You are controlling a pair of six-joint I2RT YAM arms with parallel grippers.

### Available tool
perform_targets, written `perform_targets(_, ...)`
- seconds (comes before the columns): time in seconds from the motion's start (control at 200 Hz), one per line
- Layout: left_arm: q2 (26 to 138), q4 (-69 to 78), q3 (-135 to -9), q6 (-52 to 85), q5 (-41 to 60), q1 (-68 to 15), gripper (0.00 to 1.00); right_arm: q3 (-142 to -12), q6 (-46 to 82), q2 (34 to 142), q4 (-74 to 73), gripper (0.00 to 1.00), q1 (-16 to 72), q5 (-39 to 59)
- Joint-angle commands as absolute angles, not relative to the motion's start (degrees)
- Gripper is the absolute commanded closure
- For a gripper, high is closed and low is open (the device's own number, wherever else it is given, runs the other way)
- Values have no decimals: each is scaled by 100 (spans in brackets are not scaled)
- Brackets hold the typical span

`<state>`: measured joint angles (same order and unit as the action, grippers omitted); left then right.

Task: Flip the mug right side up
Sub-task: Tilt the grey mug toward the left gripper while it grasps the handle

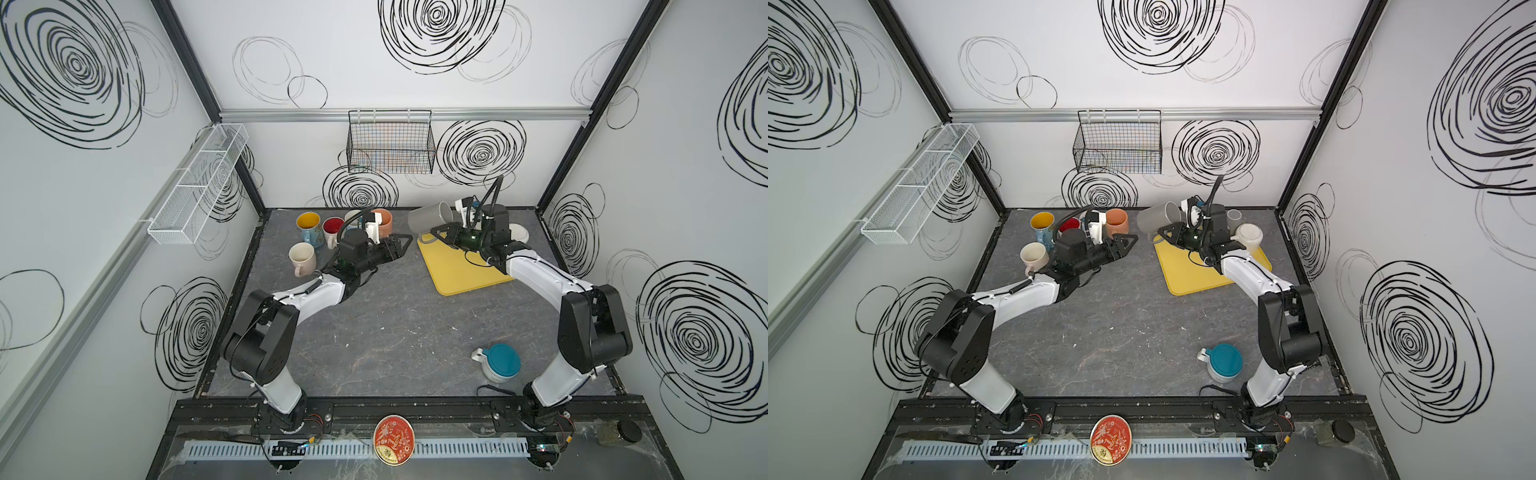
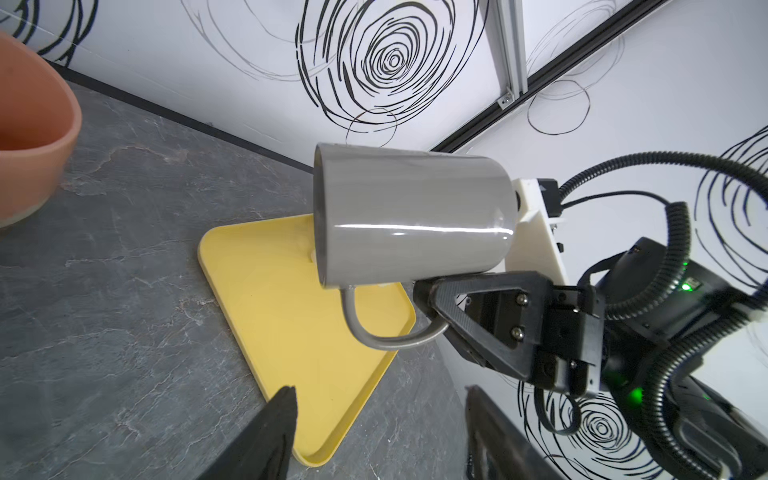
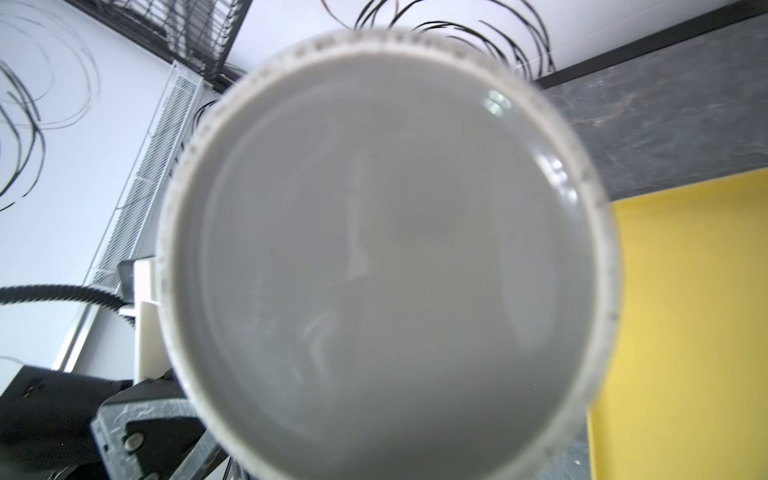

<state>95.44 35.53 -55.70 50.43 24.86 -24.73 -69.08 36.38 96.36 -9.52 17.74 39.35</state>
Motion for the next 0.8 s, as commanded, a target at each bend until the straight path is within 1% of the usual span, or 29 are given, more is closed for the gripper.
perform_targets(0.0,9496,4493,-5394,5782,2776,-2273,33,-7315,3667,9486,-1956,100,1884,4545)
perform_targets(0.085,9542,4716,-5307,6027,2832,-2150,34,-7384,3737,9530,-2127,100,1952,4657)
perform_targets(0.25,9673,5039,-5273,6317,3034,-2066,40,-7520,3925,9630,-2426,100,2062,4884)
perform_targets(0.37,9843,5693,-5247,6708,3178,-2077,43,-7609,4033,9718,-2584,100,2130,5029)
perform_targets(0.575,10257,7426,-5233,7764,3277,-2092,52,-7724,4207,9893,-2840,100,2238,5263)
perform_targets(0.655,10348,7727,-5286,7933,3298,-2109,55,-7709,4325,9942,-3014,100,2241,5329)
perform_targets(0.796,10412,8024,-5360,8053,3367,-2118,55,-7757,4609,10058,-3304,100,2243,5499)
